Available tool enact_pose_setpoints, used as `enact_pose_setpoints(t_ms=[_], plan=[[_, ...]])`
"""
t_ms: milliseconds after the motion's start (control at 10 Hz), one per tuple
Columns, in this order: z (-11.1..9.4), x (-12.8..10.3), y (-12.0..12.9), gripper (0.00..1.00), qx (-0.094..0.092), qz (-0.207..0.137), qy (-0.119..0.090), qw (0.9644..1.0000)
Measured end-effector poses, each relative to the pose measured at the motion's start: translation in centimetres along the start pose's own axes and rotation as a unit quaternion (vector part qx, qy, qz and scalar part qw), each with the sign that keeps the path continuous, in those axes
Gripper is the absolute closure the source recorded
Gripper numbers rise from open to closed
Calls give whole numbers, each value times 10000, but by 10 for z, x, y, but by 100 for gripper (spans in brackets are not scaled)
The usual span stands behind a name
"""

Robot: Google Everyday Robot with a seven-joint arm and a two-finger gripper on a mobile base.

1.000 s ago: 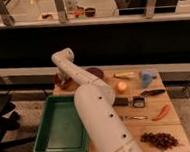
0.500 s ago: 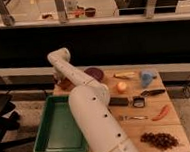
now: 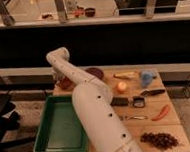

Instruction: Wipe red bowl with towel

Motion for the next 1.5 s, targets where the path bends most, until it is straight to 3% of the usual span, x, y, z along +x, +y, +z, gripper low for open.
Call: enact_pose_setpoints(t_ms=[600,900,1300,1500], plan=[[-12,-18,7,99,4,139,-152,9998],[-14,-20,17,99,-90,239,-145,9996],[-17,-17,51,99,-306,488,-62,9983],[-13,-17,54,99,-329,519,-51,9981]])
